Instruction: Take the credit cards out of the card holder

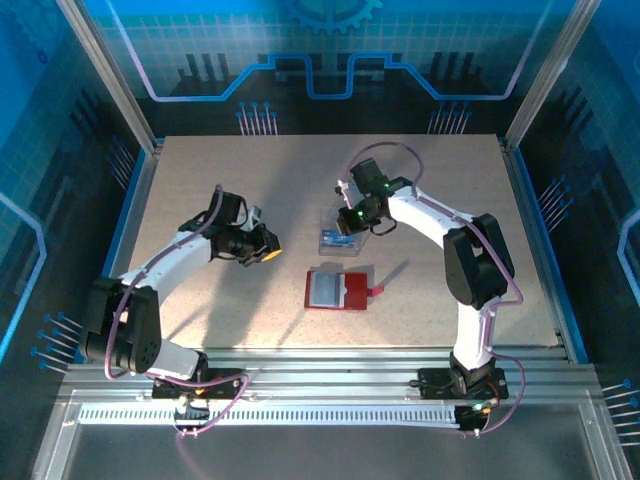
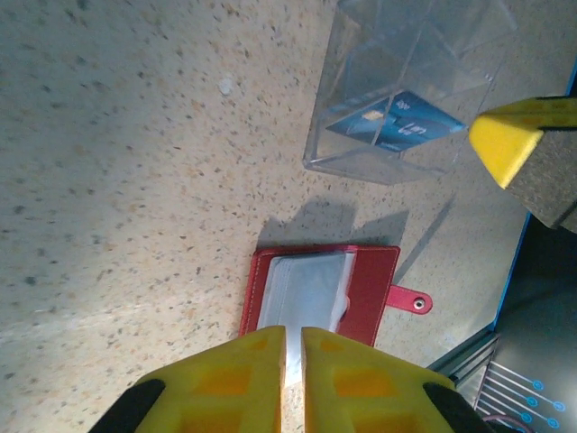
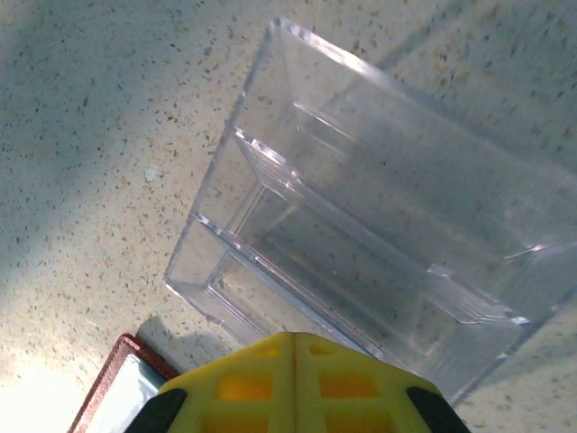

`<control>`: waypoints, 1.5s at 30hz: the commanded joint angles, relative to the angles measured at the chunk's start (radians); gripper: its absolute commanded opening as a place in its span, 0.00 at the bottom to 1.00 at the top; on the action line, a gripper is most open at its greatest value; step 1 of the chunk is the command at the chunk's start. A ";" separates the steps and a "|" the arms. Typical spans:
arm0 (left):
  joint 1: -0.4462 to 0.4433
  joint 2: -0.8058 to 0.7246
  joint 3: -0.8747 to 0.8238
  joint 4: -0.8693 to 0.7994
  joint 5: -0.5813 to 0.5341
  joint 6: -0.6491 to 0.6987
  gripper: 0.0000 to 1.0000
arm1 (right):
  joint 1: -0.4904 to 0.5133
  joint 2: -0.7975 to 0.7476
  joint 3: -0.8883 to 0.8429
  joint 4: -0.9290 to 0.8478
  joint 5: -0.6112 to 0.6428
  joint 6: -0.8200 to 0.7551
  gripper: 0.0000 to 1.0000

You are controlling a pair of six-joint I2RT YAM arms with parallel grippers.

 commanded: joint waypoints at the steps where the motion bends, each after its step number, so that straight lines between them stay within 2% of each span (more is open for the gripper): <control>1: -0.042 0.030 -0.018 0.066 -0.024 -0.060 0.14 | -0.001 -0.008 -0.029 0.091 -0.057 0.102 0.05; 11: -0.131 0.079 -0.014 0.117 -0.051 -0.104 0.13 | 0.004 0.007 -0.066 0.140 -0.061 0.124 0.03; 27: -0.159 0.103 0.000 0.128 -0.060 -0.115 0.14 | 0.006 0.061 -0.044 0.131 -0.038 0.133 0.03; 41: -0.184 0.122 0.017 0.134 -0.055 -0.115 0.13 | 0.006 -0.051 -0.051 0.093 -0.045 0.151 0.07; 45: -0.198 0.144 0.027 0.146 -0.046 -0.119 0.13 | 0.011 -0.116 -0.113 0.048 -0.071 0.184 0.09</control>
